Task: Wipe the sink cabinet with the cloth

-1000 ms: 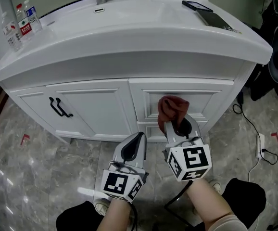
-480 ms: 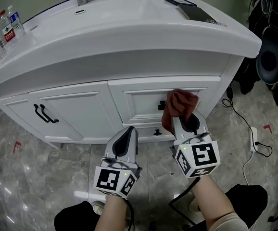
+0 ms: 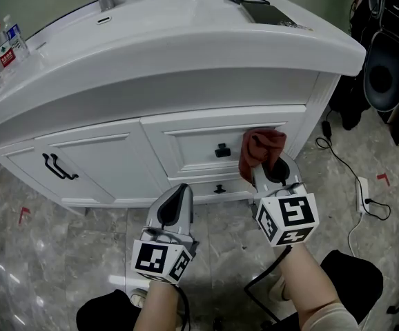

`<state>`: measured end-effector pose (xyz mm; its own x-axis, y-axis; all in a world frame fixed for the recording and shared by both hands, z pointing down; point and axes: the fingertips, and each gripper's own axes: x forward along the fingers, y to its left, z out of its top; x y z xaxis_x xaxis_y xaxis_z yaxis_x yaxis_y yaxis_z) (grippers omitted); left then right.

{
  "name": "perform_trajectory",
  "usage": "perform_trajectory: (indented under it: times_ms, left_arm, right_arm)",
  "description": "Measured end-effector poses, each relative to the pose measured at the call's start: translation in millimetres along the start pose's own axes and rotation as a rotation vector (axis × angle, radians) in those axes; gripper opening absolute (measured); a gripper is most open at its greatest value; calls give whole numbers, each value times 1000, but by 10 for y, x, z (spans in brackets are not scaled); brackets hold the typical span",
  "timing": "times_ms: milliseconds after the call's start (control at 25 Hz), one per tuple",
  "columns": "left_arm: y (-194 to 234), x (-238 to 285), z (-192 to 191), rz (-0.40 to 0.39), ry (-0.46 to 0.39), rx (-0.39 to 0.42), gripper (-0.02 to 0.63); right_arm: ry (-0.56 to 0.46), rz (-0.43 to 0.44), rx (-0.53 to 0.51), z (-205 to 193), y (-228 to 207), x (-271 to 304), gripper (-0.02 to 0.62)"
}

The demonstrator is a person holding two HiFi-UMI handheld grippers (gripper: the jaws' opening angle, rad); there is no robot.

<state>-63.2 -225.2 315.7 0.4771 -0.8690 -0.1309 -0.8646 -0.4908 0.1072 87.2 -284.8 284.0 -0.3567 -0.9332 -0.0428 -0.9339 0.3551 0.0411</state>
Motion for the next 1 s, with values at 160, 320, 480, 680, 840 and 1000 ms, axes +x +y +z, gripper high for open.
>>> perform_trajectory:
  times_ms: [160, 320, 480, 680, 840, 1000]
  left_arm:
    - [-81, 27, 5, -10, 6, 5, 1]
    - [-151, 29, -19, -16, 18, 7, 1]
    - [-188, 11, -26, -25, 7, 12, 1]
    - [-75, -127, 106, 6, -1, 23, 1]
    - [131, -295, 133, 54, 2, 33, 1]
    - [344, -482, 138, 98, 4, 26, 1]
  right_arm:
    - [10, -44, -19, 19, -234, -107, 78]
    - [23, -74, -33, 12, -328, -180, 80]
    - [28, -145, -17, -7, -447, -287, 80]
    - [33, -28, -26, -154, 67, -285, 78]
    - [80, 105, -10, -432, 737, -146, 80]
    - [98, 198, 10, -580, 1280, 68, 80]
